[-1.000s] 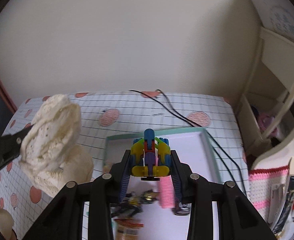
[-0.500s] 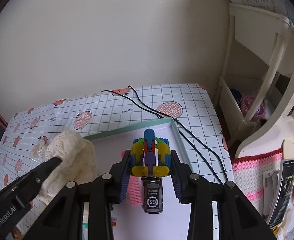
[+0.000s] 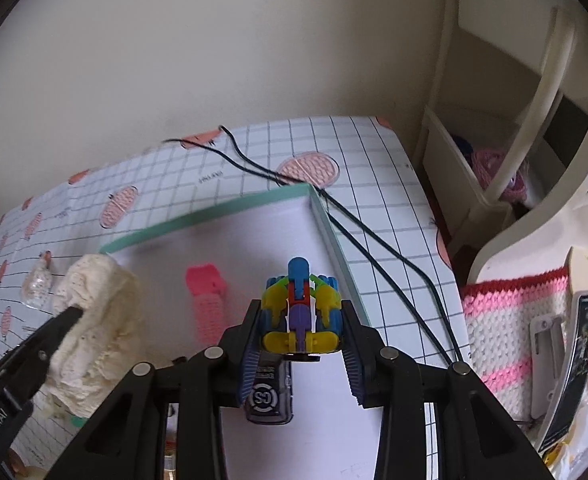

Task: Organize objects
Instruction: 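Lift and carry the block toy and lace cloth over the mint-green tray with both tools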

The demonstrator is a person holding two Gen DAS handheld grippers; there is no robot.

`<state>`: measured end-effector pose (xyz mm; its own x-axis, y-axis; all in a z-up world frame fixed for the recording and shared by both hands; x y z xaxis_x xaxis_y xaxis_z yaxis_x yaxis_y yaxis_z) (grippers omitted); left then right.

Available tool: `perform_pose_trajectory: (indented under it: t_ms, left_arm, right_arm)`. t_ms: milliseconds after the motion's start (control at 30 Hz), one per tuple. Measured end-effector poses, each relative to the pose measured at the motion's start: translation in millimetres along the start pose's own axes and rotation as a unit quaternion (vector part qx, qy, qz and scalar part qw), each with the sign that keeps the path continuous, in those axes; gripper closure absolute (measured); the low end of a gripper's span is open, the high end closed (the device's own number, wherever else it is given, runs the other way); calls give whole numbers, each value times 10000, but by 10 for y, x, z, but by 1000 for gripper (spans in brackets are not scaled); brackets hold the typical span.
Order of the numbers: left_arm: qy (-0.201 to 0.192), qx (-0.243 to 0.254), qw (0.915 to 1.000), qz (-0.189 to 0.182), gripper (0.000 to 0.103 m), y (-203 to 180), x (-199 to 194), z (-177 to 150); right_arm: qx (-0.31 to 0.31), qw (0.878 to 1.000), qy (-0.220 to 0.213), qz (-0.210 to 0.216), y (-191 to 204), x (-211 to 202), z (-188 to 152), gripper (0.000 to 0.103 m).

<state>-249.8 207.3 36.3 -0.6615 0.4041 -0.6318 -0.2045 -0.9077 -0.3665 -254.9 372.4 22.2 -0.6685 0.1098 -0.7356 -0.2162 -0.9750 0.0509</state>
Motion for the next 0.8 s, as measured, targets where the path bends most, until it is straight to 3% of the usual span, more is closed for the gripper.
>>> perform_pose_trajectory:
  t_ms: [400, 800]
  left_arm:
    - [333, 46, 9990, 288, 91, 114, 206, -204]
    - [489, 35, 9982, 344, 87, 145, 247, -248]
  right_arm:
    - [32, 9992, 367, -120, -88, 223, -214, 64]
    - [46, 9981, 577, -202, -139, 313, -315, 64]
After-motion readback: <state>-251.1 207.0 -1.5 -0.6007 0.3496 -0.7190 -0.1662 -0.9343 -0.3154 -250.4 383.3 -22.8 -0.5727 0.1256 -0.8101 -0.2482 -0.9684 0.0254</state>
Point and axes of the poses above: each gripper's, at about its wrist camera, not at the fingertips, and x roughly the way its jaws point, y to its left, z to its top, the point moved 6 cm from there along x, roughly the way its jaws point, and after that the axes turned 13 degrees about -y, right-handed, at the moved point
